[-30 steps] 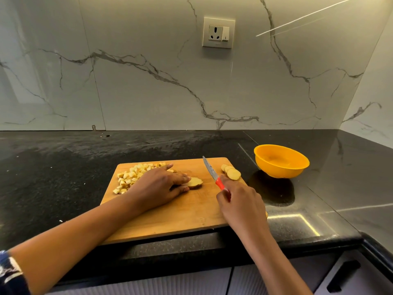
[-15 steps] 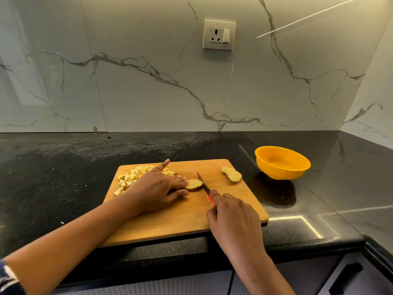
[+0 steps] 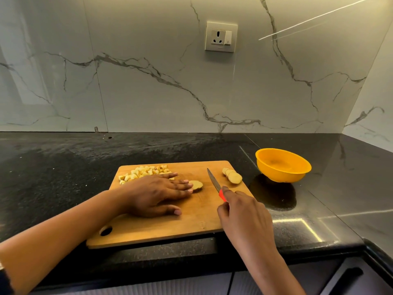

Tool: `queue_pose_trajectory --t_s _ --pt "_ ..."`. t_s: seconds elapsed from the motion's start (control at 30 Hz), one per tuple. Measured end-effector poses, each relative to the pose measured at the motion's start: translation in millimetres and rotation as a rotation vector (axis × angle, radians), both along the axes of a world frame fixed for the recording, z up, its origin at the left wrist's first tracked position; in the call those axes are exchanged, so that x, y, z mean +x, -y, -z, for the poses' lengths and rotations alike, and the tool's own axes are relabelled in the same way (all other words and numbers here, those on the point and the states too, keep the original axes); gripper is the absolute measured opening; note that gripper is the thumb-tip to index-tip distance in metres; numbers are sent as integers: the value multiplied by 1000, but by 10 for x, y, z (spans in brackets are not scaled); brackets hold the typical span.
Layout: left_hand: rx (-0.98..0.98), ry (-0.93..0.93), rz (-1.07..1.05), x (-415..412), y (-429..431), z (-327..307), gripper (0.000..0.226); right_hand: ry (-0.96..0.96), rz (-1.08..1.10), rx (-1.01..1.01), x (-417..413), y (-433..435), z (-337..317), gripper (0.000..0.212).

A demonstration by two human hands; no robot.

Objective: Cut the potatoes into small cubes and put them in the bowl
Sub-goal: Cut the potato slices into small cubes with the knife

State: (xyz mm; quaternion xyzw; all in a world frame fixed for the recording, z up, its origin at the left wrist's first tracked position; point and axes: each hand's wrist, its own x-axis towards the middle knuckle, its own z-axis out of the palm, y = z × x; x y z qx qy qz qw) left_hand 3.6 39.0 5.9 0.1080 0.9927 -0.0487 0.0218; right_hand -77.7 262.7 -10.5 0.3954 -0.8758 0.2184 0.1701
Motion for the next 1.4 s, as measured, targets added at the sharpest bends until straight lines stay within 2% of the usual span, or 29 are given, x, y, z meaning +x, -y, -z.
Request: queue_pose_trajectory --t_s 0.17,0.5,1.0,1.27,1.4 --pt "11 30 29 -21 64 7 63 -9 -72 -10 87 -31 1 48" --pt "178 23 65 -32 124 39 70 -19 -122 20 150 18 11 48" --pt "190 34 38 -31 151 52 77 -26 -148 43 126 16 32 50" --pt "244 40 22 -44 128 54 76 -18 -157 228 39 295 -8 44" --pt "227 38 13 -42 129 66 78 -7 -180 241 139 102 15 53"
